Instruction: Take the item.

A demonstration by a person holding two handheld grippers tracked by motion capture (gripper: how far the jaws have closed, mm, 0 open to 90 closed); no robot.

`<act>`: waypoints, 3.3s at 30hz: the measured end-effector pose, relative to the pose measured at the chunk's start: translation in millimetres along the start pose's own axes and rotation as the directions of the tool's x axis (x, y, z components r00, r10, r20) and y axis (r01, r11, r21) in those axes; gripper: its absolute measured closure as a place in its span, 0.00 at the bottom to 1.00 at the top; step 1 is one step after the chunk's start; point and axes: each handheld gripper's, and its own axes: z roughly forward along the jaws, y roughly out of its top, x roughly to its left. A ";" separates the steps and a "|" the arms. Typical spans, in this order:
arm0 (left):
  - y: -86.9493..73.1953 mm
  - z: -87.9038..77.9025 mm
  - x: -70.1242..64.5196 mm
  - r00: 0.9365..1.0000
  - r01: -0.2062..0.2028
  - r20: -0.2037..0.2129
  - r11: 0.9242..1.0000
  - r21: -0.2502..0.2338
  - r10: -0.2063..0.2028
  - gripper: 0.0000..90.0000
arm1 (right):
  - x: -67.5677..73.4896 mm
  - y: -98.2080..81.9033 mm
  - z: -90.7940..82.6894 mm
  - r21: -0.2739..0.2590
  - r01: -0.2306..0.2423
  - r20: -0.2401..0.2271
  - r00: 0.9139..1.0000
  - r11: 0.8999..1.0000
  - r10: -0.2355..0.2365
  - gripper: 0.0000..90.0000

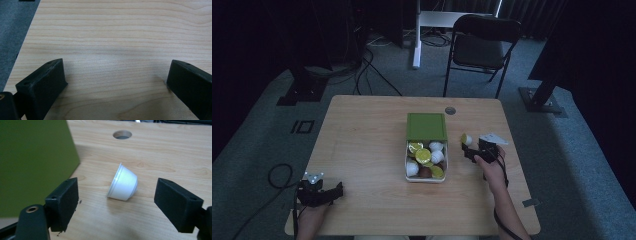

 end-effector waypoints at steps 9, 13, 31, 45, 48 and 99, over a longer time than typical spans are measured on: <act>0.0 0.0 0.0 1.000 0.000 0.000 1.000 0.000 0.000 0.02 | 7.8 -18.9 -25.4 0.012 0.101 -0.153 0.983 0.995 -0.098 0.21; 0.0 0.0 0.0 1.000 0.000 0.000 1.000 0.000 0.000 0.02 | 13.0 -26.5 -33.5 0.011 0.124 -0.204 0.972 0.992 -0.120 0.21; 0.0 -0.1 0.1 1.000 0.000 0.000 1.000 0.001 0.000 0.02 | 19.4 -55.7 -69.4 0.015 0.338 -0.417 0.858 0.941 -0.301 0.21; 0.0 -0.1 0.0 1.000 0.000 0.001 1.000 0.000 0.000 0.02 | -4.4 -70.6 -94.7 0.028 0.361 -0.453 0.836 0.932 -0.310 0.21; 0.1 -0.1 0.0 1.000 0.000 0.000 1.000 0.001 0.000 0.02 | -9.9 -73.6 -97.3 0.042 0.359 -0.429 0.849 0.933 -0.307 0.21; -0.5 -0.5 -0.5 1.000 0.005 -0.001 1.000 0.000 -0.005 0.02 | -18.5 -89.2 -94.8 0.232 0.177 -0.115 0.981 0.956 -0.154 0.12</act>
